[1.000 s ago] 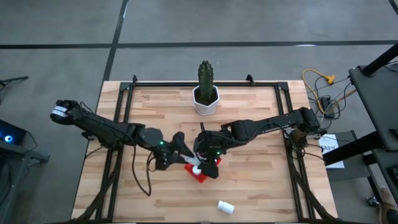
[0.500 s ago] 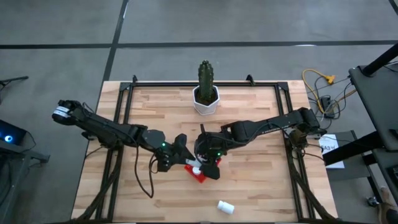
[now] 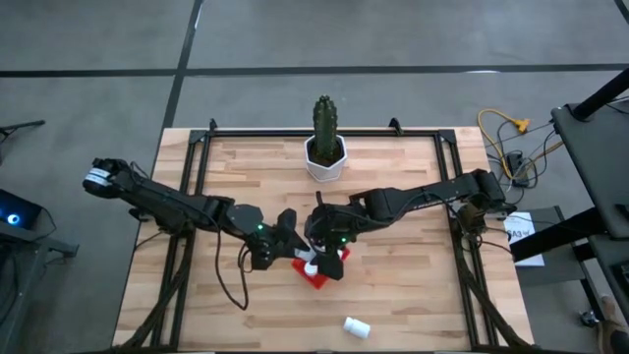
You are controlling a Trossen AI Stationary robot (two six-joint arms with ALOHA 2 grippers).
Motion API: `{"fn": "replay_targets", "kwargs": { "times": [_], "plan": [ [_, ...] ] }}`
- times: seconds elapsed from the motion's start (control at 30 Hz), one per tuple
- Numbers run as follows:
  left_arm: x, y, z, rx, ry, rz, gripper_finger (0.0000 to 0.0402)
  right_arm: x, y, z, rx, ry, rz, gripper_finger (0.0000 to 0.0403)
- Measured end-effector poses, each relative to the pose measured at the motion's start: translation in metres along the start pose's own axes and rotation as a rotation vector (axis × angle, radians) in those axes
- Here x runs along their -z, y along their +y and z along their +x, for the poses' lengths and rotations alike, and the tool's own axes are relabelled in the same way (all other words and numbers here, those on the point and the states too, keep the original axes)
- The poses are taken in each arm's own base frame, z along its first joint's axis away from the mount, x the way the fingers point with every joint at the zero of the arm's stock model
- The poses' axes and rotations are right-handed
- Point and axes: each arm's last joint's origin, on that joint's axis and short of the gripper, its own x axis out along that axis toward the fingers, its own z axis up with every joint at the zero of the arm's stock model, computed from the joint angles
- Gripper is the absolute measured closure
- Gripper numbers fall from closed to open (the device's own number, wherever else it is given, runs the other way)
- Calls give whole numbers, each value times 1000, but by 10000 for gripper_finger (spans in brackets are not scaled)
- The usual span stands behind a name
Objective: Pick and place pill bottles into a basket
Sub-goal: Put the white pill bottle into the red bin
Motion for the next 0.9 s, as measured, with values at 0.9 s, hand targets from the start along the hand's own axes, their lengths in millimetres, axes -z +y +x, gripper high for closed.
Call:
{"fn": "replay_targets", "kwargs": {
  "times": [0.9],
  "plan": [
    [4, -5, -8, 48, 104, -54, 257, 6, -4, -2, 79, 46, 28, 200]
  ]
}}
